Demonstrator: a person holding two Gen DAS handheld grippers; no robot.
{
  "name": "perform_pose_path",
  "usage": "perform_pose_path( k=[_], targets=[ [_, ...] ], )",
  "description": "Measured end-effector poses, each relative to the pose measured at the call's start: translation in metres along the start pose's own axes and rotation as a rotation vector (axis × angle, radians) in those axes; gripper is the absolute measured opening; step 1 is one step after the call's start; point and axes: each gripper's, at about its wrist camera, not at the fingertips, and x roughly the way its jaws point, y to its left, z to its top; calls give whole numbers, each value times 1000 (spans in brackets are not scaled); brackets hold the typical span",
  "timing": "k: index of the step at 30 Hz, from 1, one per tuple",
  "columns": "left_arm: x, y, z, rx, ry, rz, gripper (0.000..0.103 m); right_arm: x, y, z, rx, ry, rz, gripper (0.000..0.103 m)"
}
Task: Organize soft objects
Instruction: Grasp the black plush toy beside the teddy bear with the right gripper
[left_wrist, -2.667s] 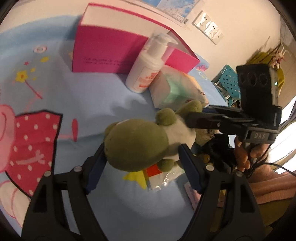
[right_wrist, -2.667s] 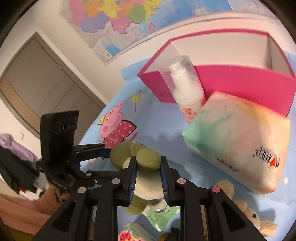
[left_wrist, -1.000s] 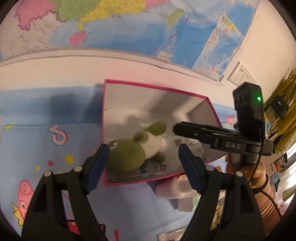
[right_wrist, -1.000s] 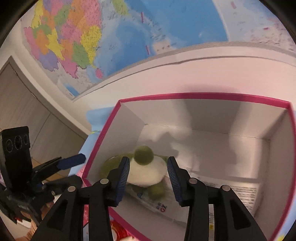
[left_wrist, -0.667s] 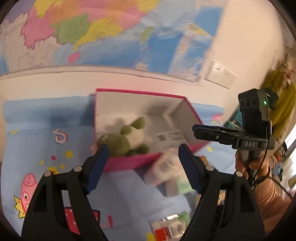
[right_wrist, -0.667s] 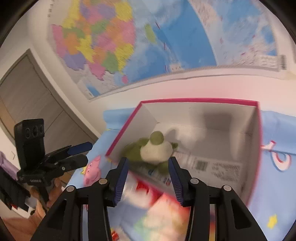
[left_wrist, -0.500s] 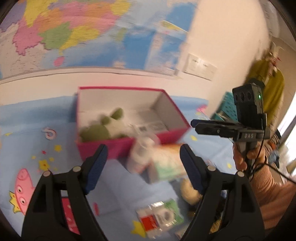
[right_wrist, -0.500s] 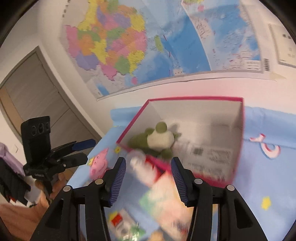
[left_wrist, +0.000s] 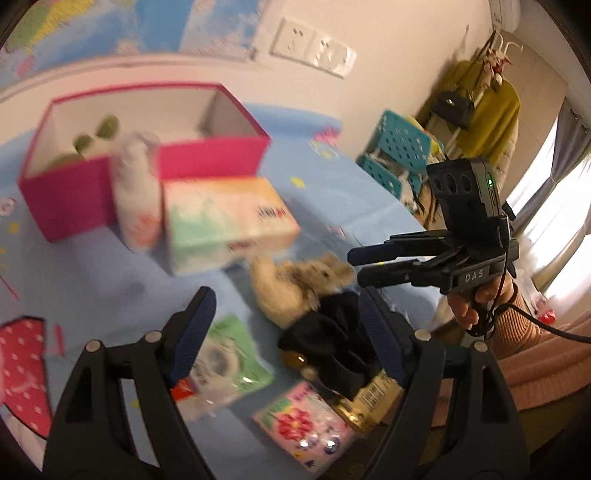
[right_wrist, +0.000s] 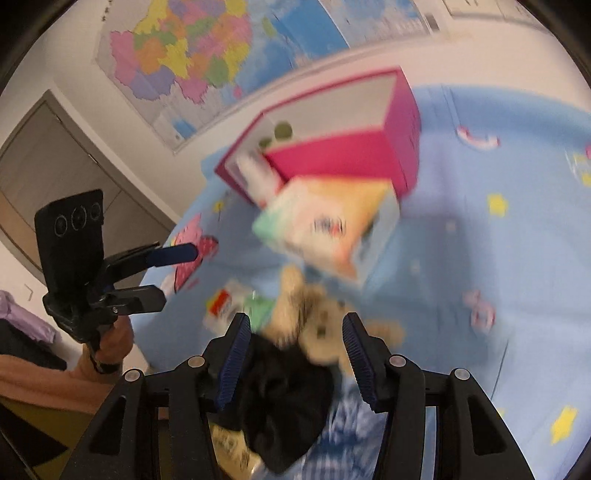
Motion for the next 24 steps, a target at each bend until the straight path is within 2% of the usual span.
perform_pose_path(
  k=[5,8,14,15,16,18,24],
  targets=[
    [13,-7,-13,-11,54,-27,81,9,1,-19,14,58,21,54],
    [19,-10,-22,-13,85,-34,81,20,3,-23,12,88,27,59],
    [31,-12,-33,-23,129,-38,81,33,7,-28,-3,96,51,59],
    [32,-12,-34,-26,135,-40,81,33,8,-29,-5,92,52,51],
    [34,-12,-35,-30,141,-43,81,32,8,-29,-12,88,52,35],
    [37,-11,-37,-40,153,-52,81,29,11,-30,-29,72,36,21],
    [43,-11,-36,-44,165,-86,81,12,24,-25,-68,19,45,9]
  ],
)
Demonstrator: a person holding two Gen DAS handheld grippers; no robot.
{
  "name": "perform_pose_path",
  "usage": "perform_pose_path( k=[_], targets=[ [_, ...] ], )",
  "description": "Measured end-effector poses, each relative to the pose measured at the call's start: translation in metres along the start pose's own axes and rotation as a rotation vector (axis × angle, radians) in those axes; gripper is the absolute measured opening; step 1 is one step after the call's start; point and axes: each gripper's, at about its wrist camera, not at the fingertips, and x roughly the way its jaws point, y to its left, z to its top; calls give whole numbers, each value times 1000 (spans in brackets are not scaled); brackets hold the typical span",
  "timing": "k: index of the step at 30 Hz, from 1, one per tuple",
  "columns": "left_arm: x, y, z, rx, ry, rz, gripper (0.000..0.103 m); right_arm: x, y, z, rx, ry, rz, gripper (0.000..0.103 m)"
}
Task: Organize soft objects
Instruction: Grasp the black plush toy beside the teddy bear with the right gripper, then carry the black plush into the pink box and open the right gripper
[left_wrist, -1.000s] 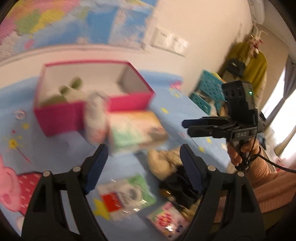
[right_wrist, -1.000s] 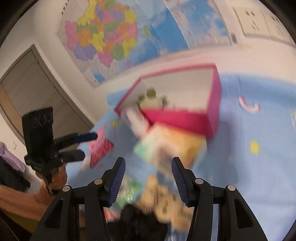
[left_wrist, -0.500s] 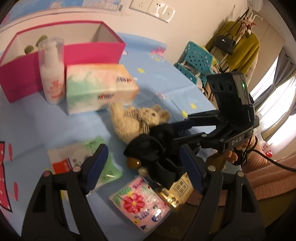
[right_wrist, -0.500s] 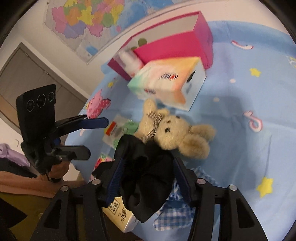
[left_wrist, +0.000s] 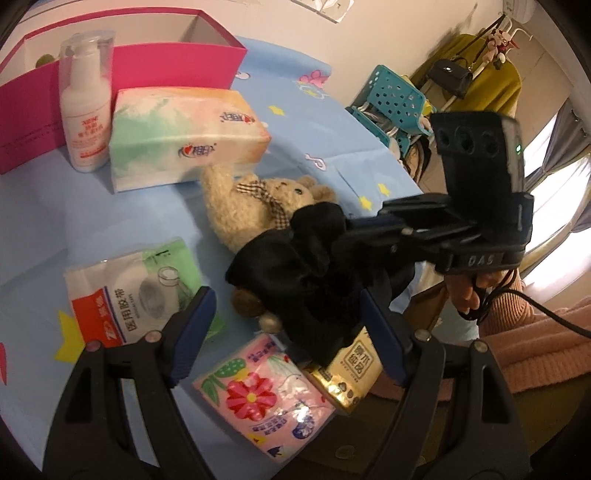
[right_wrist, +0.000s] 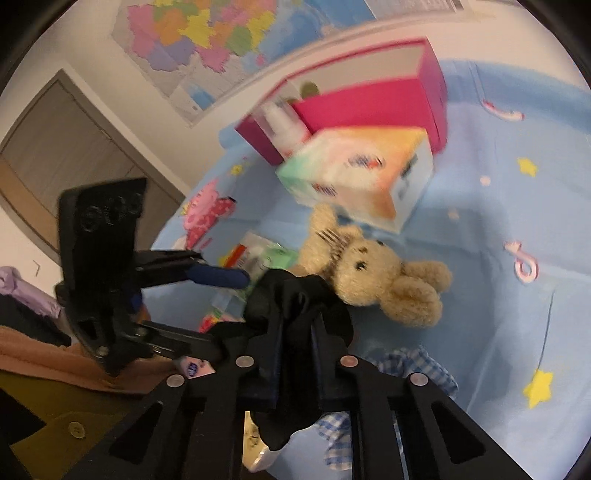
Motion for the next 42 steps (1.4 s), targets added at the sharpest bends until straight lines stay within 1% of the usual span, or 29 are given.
perform_pose_path(
  k=[3,5,8,10,12,14,15,16,18,19,21,24,26,27,28,29,30,31,32,34,38,40,42],
  targets=[
    [2,-2,2,4,7,-28,81,-12,10,10,-19,-53,36,8],
    [5,-2,2,-2,13,-34,81,-17,18,15,-43,-72,35,7],
    [7,-1,1,-11,20,-45,81,-21,22,23,-48,-100,44,5],
    [10,1,1,-21,27,-53,81,-21,23,27,-61,-103,42,5],
    [12,4,0,-30,29,-43,81,-17,21,30,-64,-89,-10,5],
    [14,6,-1,-37,33,-44,81,-13,13,29,-48,-58,-54,10],
    [15,8,-1,-43,36,-46,81,-10,9,28,-39,-40,-70,20],
    [16,8,-1,-44,36,-46,81,-6,4,25,-19,-23,-84,39],
    [17,8,-2,-44,38,-44,81,-3,-5,20,10,-3,-83,56],
    [17,8,-2,-43,39,-43,81,0,-7,18,26,8,-68,56],
    [19,8,-1,-44,48,-39,81,1,-12,12,48,27,-49,56],
    [23,12,-2,-53,66,-62,81,10,-12,4,55,74,-17,56],
    [28,14,0,-57,77,-74,81,17,-12,2,58,83,-19,54],
    [29,14,1,-57,77,-83,81,19,-11,1,50,91,-7,41],
    [29,14,1,-59,76,-85,81,20,-9,0,44,90,5,22],
    [29,15,2,-67,69,-86,81,18,-5,1,20,75,-1,19],
    [28,15,3,-76,64,-94,80,16,0,2,-9,68,-15,17],
    [27,17,4,-87,57,-101,77,14,3,2,-20,59,-23,15],
    [24,17,4,-89,43,-101,71,7,7,5,-28,34,-13,14],
    [16,16,6,-87,14,-115,68,0,13,10,-48,10,-7,14],
    [-6,11,18,-58,-60,-90,68,-16,24,28,-94,-52,-6,13],
    [-19,7,28,-38,-99,-63,68,-22,26,37,-104,-74,1,13],
    [-31,6,42,-18,-136,-37,68,-31,26,51,-116,-111,-14,13]
  ],
)
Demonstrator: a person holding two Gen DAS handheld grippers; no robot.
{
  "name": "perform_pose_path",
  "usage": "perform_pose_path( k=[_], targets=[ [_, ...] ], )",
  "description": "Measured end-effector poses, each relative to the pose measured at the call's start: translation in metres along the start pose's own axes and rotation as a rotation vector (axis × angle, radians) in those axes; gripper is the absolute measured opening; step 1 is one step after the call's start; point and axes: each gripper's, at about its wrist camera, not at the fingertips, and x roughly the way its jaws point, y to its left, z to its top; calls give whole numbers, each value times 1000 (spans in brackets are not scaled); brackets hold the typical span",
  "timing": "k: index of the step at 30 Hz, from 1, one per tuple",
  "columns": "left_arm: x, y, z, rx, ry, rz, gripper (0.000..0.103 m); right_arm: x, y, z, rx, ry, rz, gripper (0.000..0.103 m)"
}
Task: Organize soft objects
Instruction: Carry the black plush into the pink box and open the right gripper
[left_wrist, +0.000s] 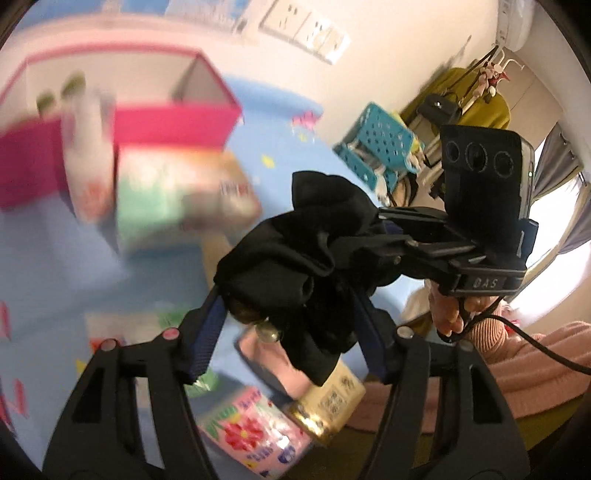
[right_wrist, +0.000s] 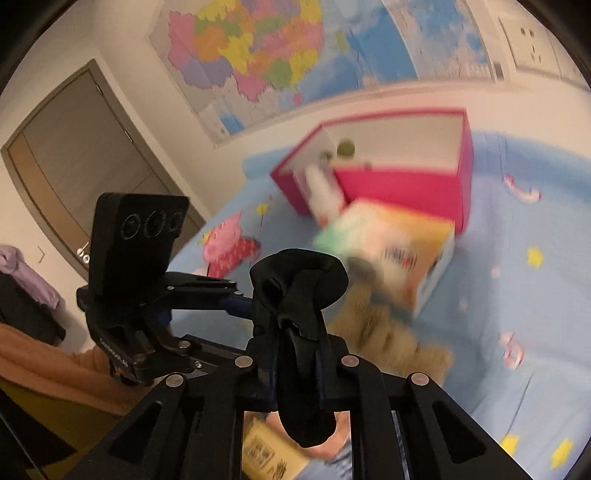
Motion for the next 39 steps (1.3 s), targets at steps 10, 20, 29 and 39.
perform_pose_path(
  k=[10,20,29,39],
  targets=[
    [-11,11,90,42,-94,108,68,2,-16,89,-64,-114,-60,14],
    [6,49,163,-12,-84,220,68,42,-60,159,-48,-117,-115,14],
    [37,98,206,-111,-16,296,68,86,-104,196,-21,-68,-198,14],
    [33,120,206,-155,-16,381,68,128,-131,205,-11,24,-375,30]
  ],
)
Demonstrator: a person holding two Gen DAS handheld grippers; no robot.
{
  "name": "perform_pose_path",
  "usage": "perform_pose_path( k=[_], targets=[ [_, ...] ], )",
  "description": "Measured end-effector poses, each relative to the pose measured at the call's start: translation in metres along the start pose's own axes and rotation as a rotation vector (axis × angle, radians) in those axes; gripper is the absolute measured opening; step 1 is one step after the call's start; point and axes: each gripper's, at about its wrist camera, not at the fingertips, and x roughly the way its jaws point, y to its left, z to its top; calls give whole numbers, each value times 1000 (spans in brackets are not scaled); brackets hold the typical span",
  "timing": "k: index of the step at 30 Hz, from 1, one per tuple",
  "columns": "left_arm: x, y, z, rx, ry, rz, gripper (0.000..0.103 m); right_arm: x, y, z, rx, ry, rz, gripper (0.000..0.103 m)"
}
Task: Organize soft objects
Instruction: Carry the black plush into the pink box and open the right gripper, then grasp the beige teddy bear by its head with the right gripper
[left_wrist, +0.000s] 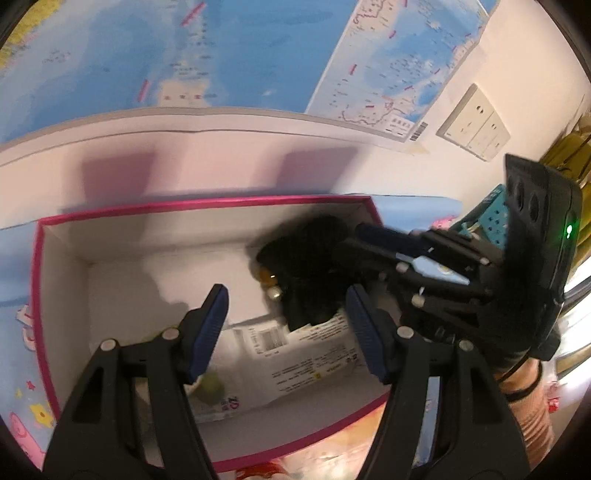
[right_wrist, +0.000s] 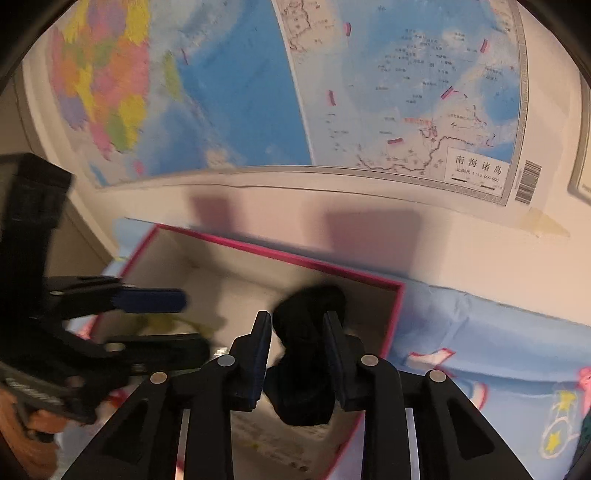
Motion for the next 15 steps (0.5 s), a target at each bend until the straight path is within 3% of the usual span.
perform_pose_path(
  k=[6,15],
  targets=[
    [-18,-6,-12,37,-48,-6,68,-31,9,-12,-12,-50,12,30],
    [-86,-31,-70,176,-176,-79,69,-108,13,-70,-29,-113,184,37]
  ],
)
